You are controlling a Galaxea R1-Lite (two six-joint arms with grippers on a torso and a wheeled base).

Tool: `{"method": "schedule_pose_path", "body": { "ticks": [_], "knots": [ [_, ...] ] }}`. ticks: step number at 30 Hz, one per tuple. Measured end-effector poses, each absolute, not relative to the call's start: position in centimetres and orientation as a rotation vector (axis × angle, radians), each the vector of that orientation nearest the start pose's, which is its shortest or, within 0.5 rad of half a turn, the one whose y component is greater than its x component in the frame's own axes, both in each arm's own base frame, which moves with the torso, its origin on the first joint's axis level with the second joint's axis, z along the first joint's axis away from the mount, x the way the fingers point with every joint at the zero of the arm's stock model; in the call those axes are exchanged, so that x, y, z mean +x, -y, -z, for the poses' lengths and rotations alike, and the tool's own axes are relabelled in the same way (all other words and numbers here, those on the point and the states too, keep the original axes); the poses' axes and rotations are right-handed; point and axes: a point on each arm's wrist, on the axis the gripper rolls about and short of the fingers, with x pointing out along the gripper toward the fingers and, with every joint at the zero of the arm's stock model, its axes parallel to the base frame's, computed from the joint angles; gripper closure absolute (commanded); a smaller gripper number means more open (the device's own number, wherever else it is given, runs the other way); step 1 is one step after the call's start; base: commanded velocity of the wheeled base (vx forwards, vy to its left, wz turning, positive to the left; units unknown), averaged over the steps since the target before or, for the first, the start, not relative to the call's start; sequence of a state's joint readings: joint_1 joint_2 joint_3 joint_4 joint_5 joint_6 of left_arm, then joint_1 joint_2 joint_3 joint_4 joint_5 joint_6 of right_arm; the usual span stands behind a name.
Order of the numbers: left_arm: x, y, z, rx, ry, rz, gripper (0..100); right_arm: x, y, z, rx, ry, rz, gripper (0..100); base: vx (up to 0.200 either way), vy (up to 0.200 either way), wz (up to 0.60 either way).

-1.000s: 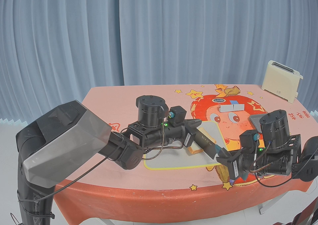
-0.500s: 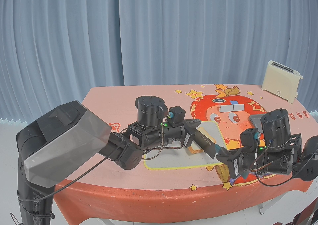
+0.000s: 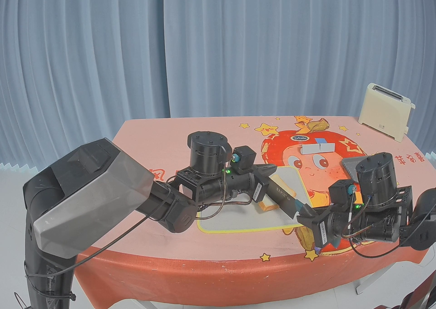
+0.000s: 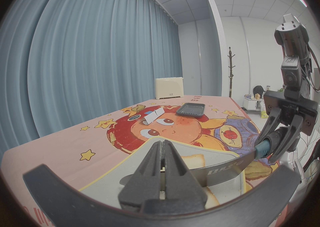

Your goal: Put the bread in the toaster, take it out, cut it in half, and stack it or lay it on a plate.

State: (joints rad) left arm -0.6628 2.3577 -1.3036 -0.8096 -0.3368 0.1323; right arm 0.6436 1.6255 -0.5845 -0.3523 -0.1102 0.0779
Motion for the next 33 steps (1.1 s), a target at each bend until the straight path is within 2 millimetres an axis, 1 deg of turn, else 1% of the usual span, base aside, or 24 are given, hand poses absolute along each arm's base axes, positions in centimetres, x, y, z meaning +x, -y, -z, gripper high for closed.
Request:
{"method": "schedule_pose_path", "body": {
  "ticks": [7,15,20,27,33],
  "knots": [
    [35.9,29.2,-7.3,0.162,-0.184,1.013,100,20.2,-14.8,-12.0,-0.184,-0.671,-0.483,100,0.000,0.000,0.00],
    [36.1,29.0,-7.1,0.161,-0.184,1.010,100,20.3,-14.9,-12.4,-0.176,-0.657,-0.485,100,0.000,0.000,0.00],
    [36.1,29.0,-7.1,0.161,-0.186,1.009,100,20.4,-14.9,-12.1,-0.182,-0.668,-0.482,100,0.000,0.000,0.00],
    [36.3,29.2,-7.8,0.158,-0.171,1.008,100,20.4,-14.8,-11.6,-0.189,-0.685,-0.479,100,0.000,0.000,0.00],
    [36.5,29.4,-8.3,0.149,-0.152,1.008,100,20.4,-14.8,-11.6,-0.190,-0.687,-0.479,100,0.000,0.000,0.00]
  ]
}}
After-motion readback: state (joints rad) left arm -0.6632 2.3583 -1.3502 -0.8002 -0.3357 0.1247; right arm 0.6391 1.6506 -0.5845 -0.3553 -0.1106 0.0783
